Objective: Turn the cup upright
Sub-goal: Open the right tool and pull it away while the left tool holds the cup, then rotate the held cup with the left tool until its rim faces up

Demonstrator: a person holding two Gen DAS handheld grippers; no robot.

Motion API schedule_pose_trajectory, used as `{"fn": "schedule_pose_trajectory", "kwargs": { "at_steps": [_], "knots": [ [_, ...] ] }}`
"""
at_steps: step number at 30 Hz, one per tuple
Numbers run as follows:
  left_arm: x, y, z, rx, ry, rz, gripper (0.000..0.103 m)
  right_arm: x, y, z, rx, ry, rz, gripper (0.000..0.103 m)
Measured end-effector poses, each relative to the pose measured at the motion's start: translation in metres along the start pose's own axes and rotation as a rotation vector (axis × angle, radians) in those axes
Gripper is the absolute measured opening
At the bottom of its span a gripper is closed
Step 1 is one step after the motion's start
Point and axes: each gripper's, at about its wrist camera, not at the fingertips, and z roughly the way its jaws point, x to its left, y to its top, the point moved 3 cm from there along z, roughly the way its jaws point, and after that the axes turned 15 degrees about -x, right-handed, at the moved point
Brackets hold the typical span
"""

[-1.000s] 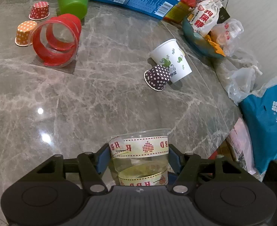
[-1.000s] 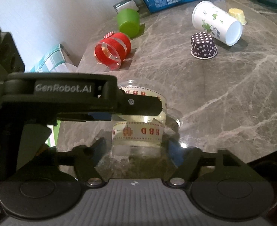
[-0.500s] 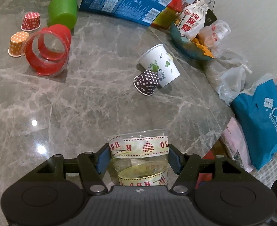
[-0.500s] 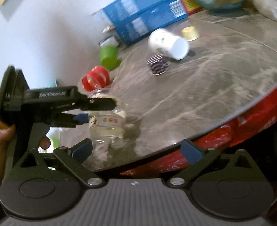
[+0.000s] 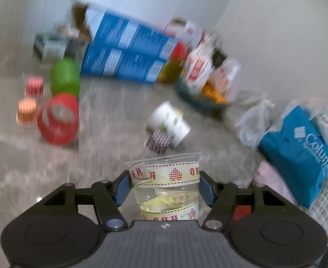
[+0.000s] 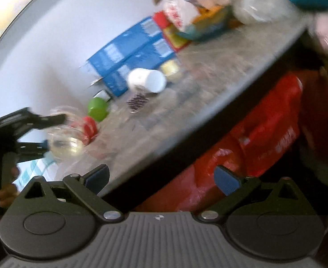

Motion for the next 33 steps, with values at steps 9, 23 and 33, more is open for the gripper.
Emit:
{"fn": "schedule_pose_trajectory", "kwargs": {
  "at_steps": [9, 23, 33],
  "knots": [
    [-0.026, -0.018, -0.036, -0.352, -0.048, 0.2, 0.067, -0.049, -0.009, 0.017, -0.042, -0.18, 0.014, 0.101],
    [-0.039, -0.069, -0.035, -0.656, 0.224, 0.351, 0.066, -0.09, -0.035, 0.031, -0.063, -0.166, 0.012, 0.101],
    [-0.036, -0.099, -0.01, -0.658, 0.336, 0.43, 0.066, -0.067, -0.034, 0.017, -0.207, -0.14, -0.164, 0.101]
  ]
}}
